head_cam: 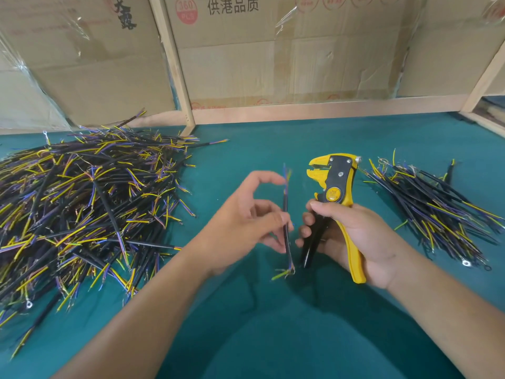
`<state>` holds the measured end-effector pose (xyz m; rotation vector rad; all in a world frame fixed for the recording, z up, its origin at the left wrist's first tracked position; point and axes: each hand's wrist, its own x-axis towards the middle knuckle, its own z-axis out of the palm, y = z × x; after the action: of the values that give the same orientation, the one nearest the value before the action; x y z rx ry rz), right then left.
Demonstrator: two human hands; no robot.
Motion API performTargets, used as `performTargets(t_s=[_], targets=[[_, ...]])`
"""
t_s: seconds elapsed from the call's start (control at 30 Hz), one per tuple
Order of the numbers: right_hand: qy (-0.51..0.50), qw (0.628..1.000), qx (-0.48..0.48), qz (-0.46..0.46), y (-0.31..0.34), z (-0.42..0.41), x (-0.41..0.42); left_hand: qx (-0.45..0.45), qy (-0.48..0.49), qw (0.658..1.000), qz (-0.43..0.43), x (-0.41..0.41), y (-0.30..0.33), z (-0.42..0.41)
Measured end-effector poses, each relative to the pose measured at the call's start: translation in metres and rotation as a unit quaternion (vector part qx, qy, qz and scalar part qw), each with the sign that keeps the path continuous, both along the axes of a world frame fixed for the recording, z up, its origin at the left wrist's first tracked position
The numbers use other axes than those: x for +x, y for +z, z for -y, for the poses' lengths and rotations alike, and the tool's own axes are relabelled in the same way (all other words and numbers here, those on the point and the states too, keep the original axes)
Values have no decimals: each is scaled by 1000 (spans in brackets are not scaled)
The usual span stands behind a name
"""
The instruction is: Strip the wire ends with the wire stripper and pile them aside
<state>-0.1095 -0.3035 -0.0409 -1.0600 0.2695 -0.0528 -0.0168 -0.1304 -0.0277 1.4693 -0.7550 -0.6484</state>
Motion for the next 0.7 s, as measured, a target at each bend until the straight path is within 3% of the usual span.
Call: performTargets(t_s=[0.13,0.2,0.3,0.37,0.5,0.7], targets=[[1,1000,25,-9,0,0,0,-54,126,990,35,6,1,0],[4,999,30,-12,1,0,0,-6,165,977,136,6,-1,0],[17,999,42,-25,1,-1,0,104,215,904,354,7,-5,-3],[29,998,50,-35,1,-2,-1,144,224,860,436,7,-3,-4],[47,997,57,-31,1,-4,-1,131,182,857,464,7,2,-4],[46,998,40,-2,-2,-5,-2,120,120,890,424,0,1,-2]])
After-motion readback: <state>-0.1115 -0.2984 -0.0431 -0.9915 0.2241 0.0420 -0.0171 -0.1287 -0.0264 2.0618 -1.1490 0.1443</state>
